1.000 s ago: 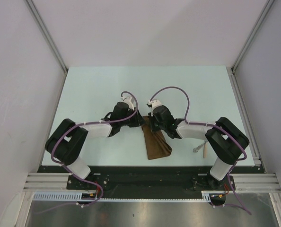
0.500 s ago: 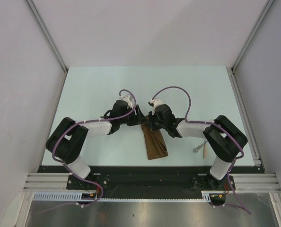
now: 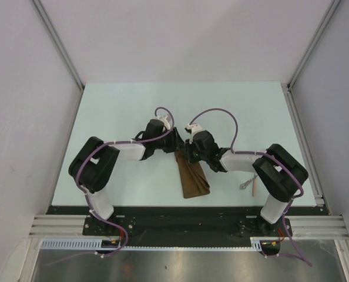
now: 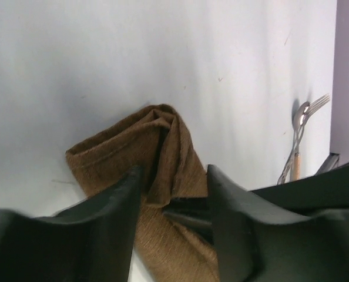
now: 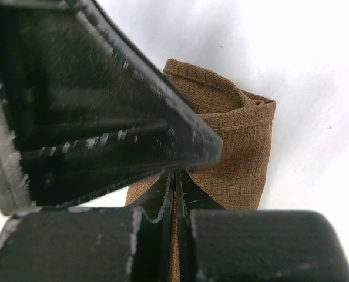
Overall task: Fold the napkin into a case and place the utensils inside
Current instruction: Stuff the smaller-rectangle-folded napkin at the center of the board.
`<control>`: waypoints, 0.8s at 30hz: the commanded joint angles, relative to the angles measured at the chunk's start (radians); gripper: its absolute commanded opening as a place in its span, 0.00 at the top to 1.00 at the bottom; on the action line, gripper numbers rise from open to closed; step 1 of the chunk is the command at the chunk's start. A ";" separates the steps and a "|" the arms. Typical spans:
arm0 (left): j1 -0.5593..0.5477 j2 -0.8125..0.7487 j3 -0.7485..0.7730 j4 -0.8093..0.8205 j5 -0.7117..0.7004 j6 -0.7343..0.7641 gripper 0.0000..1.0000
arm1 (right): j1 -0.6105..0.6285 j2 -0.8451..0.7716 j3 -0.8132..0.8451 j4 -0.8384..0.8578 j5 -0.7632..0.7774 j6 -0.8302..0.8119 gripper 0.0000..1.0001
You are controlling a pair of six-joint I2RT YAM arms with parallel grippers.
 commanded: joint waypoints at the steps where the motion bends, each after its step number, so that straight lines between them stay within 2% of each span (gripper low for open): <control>1: 0.004 0.007 0.046 -0.004 0.021 -0.008 0.57 | 0.006 -0.037 0.000 0.035 0.009 -0.007 1.00; 2: 0.007 0.007 0.044 -0.002 0.021 -0.008 0.60 | 0.004 -0.037 0.001 0.032 0.012 -0.008 1.00; 5: 0.015 0.004 0.041 0.009 0.022 -0.006 0.80 | 0.009 -0.047 -0.003 0.025 0.021 -0.021 1.00; 9: 0.018 0.007 0.052 0.007 0.032 -0.001 1.00 | 0.016 -0.059 0.001 0.006 0.058 -0.047 1.00; 13: 0.024 0.009 0.049 0.015 0.044 0.000 1.00 | 0.023 -0.064 0.030 -0.037 0.095 -0.065 0.98; 15: 0.027 0.006 0.044 0.018 0.051 -0.001 1.00 | 0.035 -0.067 0.033 -0.043 0.124 -0.087 0.90; 16: 0.029 0.004 0.044 0.021 0.058 -0.006 1.00 | 0.036 -0.071 0.035 -0.044 0.133 -0.091 0.81; 19: 0.038 0.000 0.043 0.025 0.071 -0.006 1.00 | 0.046 -0.068 0.043 -0.049 0.151 -0.110 0.66; 24: 0.052 0.007 0.049 0.025 0.104 -0.014 1.00 | 0.047 -0.059 0.067 -0.052 0.159 -0.148 0.58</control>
